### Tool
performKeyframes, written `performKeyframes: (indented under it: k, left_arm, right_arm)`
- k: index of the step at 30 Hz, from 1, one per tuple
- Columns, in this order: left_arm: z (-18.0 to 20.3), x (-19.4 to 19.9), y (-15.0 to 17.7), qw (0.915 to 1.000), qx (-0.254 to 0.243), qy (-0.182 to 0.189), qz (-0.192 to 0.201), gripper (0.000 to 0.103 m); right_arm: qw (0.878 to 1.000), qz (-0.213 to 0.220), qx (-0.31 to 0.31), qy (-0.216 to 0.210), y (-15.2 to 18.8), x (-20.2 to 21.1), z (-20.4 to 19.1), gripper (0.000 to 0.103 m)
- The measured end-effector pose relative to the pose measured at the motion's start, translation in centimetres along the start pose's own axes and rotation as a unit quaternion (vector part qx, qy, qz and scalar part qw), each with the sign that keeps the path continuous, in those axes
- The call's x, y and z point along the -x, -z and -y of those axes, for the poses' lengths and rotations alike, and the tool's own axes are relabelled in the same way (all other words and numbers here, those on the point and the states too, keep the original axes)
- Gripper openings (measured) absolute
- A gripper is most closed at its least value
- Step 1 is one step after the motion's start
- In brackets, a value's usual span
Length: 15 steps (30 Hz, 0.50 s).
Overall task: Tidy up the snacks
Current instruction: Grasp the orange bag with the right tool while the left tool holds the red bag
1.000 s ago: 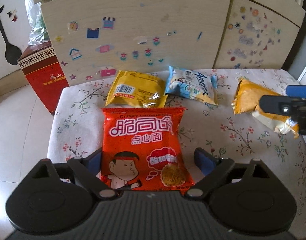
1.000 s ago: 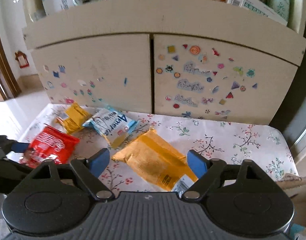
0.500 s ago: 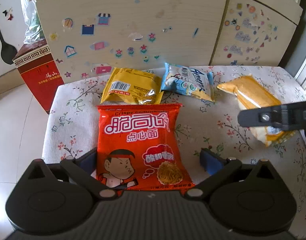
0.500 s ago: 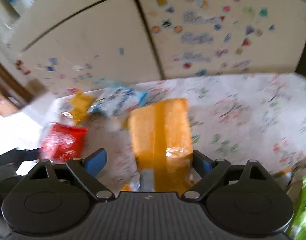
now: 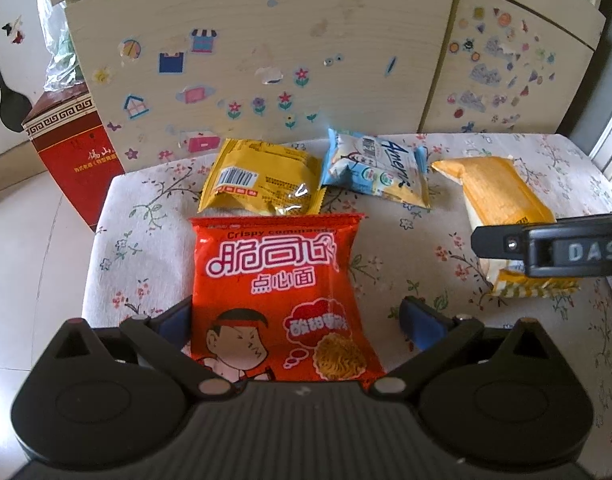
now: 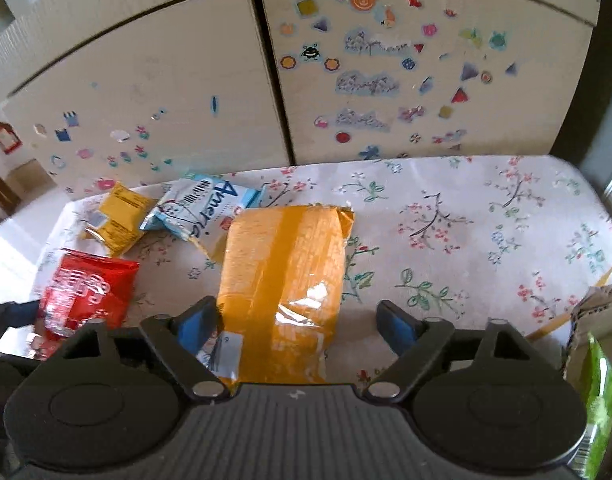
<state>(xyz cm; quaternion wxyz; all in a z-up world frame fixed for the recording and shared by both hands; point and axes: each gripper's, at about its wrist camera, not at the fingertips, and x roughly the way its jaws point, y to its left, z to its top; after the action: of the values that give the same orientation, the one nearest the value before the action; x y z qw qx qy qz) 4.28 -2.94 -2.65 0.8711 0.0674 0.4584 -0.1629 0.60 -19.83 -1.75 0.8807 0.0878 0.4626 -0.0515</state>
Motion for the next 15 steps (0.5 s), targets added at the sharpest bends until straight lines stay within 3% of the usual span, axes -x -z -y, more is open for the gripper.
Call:
performKeyframes:
  k: [2, 4, 6, 15]
  left_arm:
    - [0.1, 0.0, 0.1, 1.0, 0.002, -0.003, 0.004, 0.101]
    - [0.4, 0.3, 0.1, 0.9999, -0.002, -0.002, 0.014, 0.092]
    - [0.9, 0.7, 0.1, 0.9997, -0.012, 0.01, 0.021, 0.07]
    - [2.8, 3.2, 1.6, 0.999, -0.033, 0.016, 0.028, 0.068]
  right_arm:
    - [1.0, 0.006, 0.018, 0.02, 0.1, -0.1, -0.4, 0.063]
    - [0.999, 0.008, 0.026, 0.033, 0.3, 0.0, -0.5, 0.057]
    - [0.999, 0.006, 0.018, 0.026, 0.6, 0.3, -0.1, 0.056]
    - [0.999, -0.006, -0.022, 0.026, 2.3, 3.3, 0.6, 0.054]
